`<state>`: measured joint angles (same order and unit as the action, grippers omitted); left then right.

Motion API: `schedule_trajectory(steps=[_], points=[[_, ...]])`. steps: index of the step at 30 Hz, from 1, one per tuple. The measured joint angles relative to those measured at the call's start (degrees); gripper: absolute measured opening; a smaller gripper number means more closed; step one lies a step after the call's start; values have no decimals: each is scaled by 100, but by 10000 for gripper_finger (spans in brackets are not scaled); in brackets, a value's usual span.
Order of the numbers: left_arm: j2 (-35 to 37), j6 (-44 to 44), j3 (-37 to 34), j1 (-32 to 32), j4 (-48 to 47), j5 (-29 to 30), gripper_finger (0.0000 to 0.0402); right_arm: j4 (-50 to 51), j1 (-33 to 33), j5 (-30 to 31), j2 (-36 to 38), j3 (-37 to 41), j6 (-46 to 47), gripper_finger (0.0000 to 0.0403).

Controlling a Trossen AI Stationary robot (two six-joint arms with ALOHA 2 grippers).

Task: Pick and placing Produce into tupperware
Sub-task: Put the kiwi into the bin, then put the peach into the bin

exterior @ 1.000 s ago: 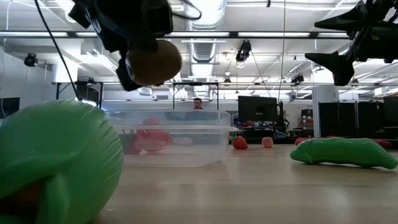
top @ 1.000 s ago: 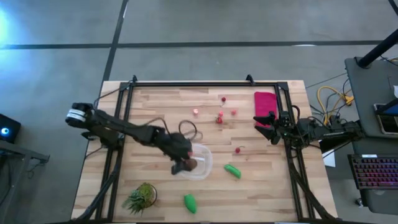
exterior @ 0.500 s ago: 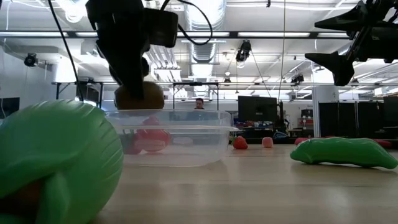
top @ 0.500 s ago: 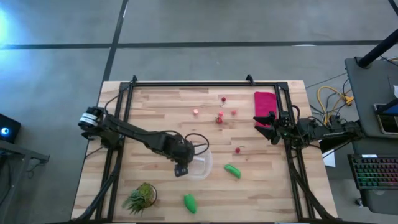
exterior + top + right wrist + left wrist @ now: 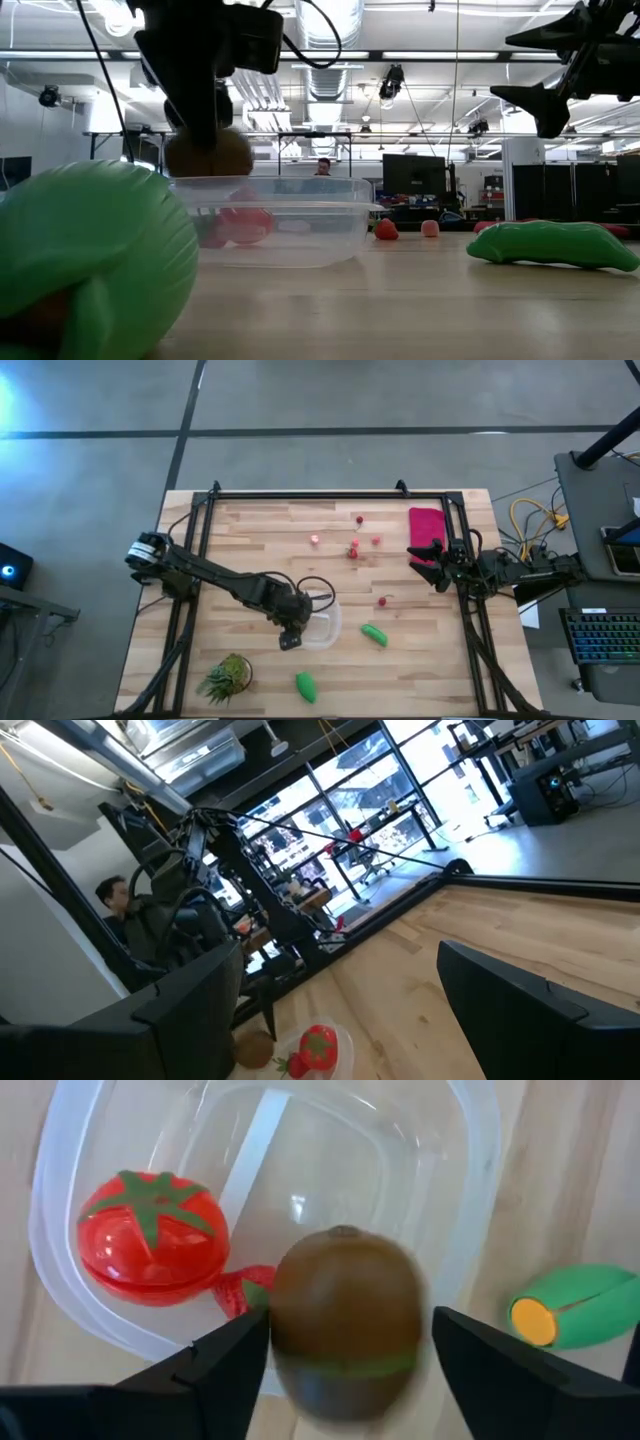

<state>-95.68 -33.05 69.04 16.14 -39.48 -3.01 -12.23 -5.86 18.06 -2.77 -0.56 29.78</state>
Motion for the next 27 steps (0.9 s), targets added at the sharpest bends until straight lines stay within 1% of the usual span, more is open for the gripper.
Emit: schedule_trajectory(steps=[3, 6, 9, 11, 15, 20, 24, 27], points=[[-13, -113, 2, 0, -4, 0, 298, 0, 0, -1, -6, 0, 0, 327], [19, -112, 31, -8, -17, 2, 317, -6, 1, -1, -6, 0, 0, 327], [150, -110, 128, -121, -116, 8, 323, -6, -1, 1, -4, 0, 0, 327], [249, 5, 279, -268, -365, 96, 324, -2, 1, 1, -4, 0, 1, 327], [434, 913, 617, -783, -742, 517, 324, -4, -1, 1, -4, 0, 2, 327], [512, 2275, 836, -1882, -570, 946, 321, -4, -1, 0, -4, 0, 0, 327], [362, 3517, 749, -2785, -89, 826, 306, -4, 1, 1, -4, 0, 0, 327], [177, 3974, 721, -3332, 49, 502, 294, -4, 1, 1, -4, 0, 0, 327]])
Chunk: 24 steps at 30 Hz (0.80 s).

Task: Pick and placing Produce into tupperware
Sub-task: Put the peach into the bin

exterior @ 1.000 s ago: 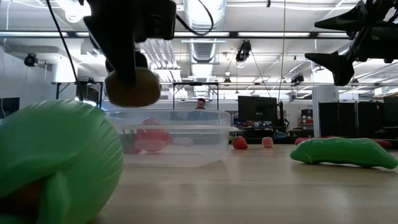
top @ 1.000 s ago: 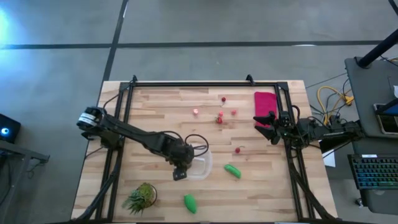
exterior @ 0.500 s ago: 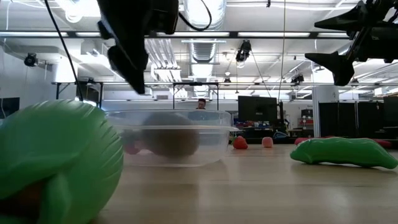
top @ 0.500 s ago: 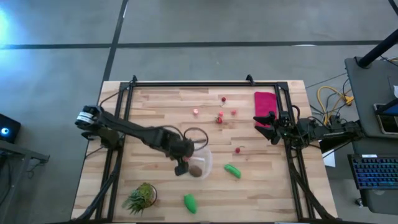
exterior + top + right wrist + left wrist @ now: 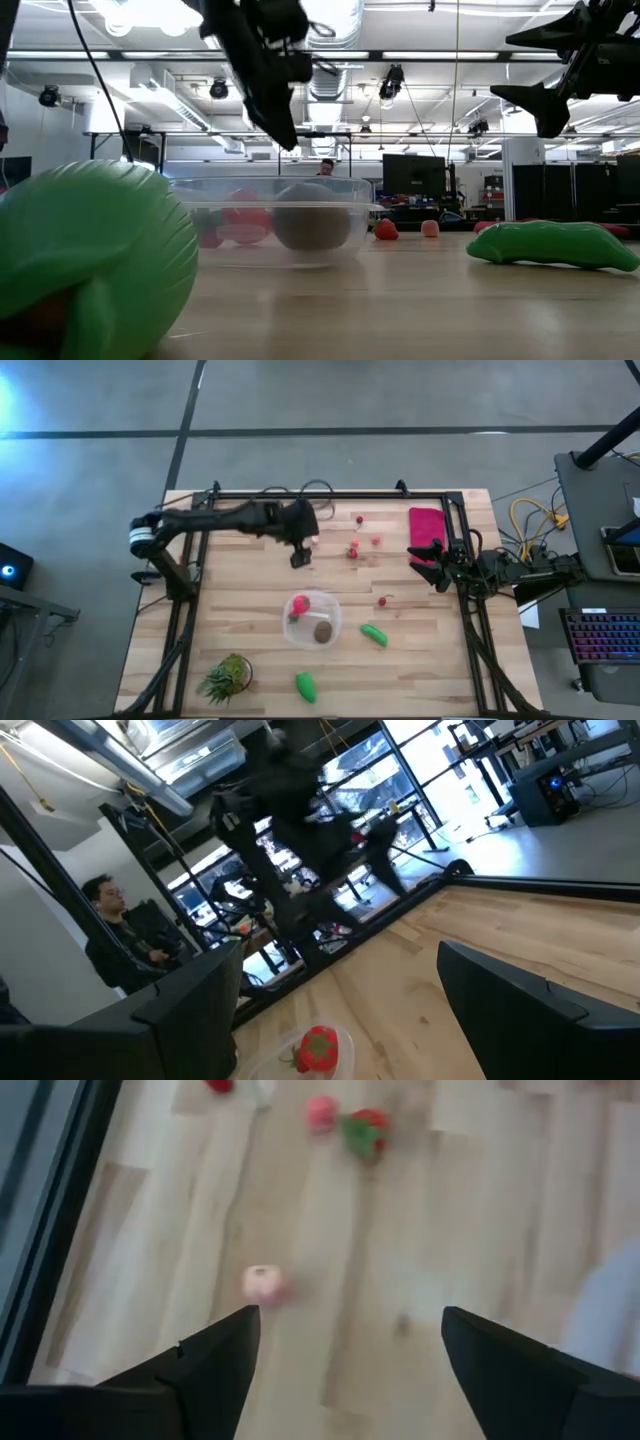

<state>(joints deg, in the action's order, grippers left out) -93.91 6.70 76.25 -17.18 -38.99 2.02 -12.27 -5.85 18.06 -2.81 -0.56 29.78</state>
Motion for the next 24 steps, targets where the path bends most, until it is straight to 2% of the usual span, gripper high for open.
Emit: schedule_trajectory(steps=[3, 7, 11, 16, 24], points=[[-208, 127, 0, -426, 54, -316, 286, 0, -1, 0, 0, 0, 1, 327], [-567, 590, 0, -695, 334, -365, 283, 0, 0, 0, 2, 0, 0, 327], [-1030, 993, 115, -748, 579, -385, 283, 0, 0, 0, 2, 0, 0, 327], [-1507, 1028, 262, -746, 531, -389, 283, 1, -1, -1, 0, 0, 1, 327], [-1822, 1030, 407, -750, 546, -386, 283, 0, -1, 0, 2, 0, 1, 327]])
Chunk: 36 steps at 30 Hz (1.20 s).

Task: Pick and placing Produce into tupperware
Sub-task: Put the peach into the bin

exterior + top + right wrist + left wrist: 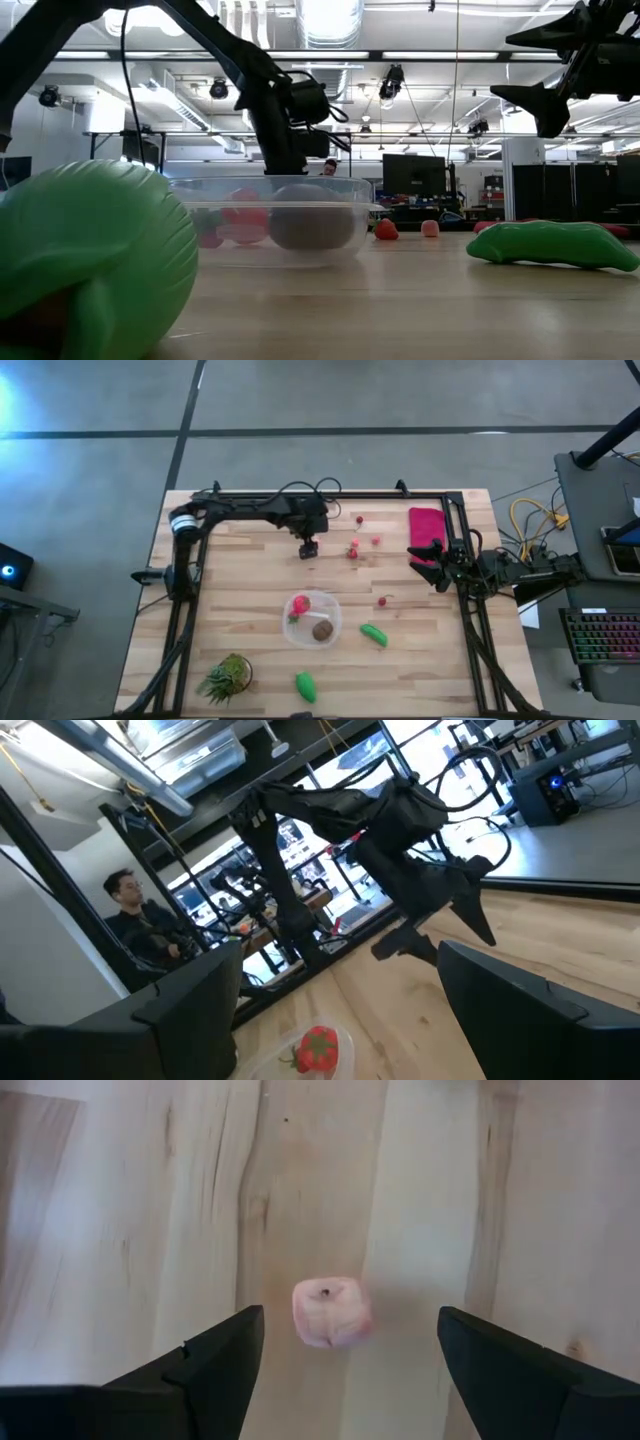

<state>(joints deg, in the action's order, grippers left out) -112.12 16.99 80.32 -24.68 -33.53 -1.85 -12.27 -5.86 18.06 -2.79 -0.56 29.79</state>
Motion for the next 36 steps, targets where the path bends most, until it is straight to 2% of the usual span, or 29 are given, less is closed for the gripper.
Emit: schedule_trajectory(steps=[12, 20, 24, 29, 36], points=[[-185, 42, 2, -9, 25, -170, 280, 0, 1, 0, -1, 0, 0, 327], [-185, 42, -5, -9, 54, -182, 224, 0, -1, 0, 0, 0, -1, 327], [-185, 48, -11, -9, 170, 9, 202, 0, 1, 0, -2, 0, 1, 327], [-185, 48, -23, -10, 413, 435, 194, 0, 0, -1, -2, 0, -1, 327], [-185, 44, -141, -12, 408, 385, 194, 0, 0, 0, 0, 0, -1, 327]])
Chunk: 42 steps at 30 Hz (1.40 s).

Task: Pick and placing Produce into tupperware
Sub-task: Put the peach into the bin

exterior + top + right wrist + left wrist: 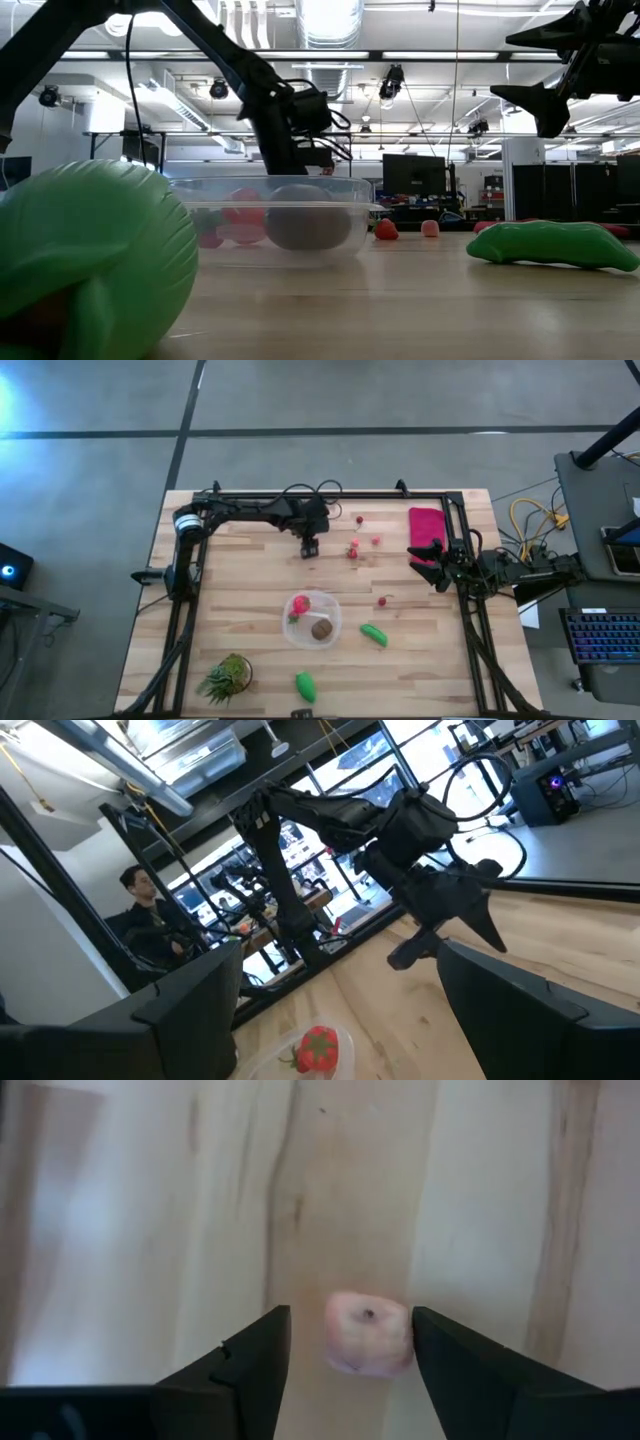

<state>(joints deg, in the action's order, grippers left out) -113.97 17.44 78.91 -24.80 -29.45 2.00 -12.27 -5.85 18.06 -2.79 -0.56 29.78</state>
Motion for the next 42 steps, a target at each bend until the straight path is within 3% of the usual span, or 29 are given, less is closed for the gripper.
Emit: schedule_trajectory(steps=[11, 21, 31, 36, 42], points=[[0, -35, -236, 3, 115, -32, 192, 0, 1, 0, -2, 0, 2, 327], [0, -49, -256, 11, 220, -42, 135, 0, 0, 0, -2, 0, 1, 327], [36, -53, -203, 91, 208, 7, 128, 0, 1, 0, -2, 0, 0, 327], [364, -56, -203, 284, 123, -1, 128, 0, 0, -1, -2, 0, 0, 327], [1283, -317, -237, 743, -541, -73, 128, -2, 0, 0, -1, 0, 1, 327]])
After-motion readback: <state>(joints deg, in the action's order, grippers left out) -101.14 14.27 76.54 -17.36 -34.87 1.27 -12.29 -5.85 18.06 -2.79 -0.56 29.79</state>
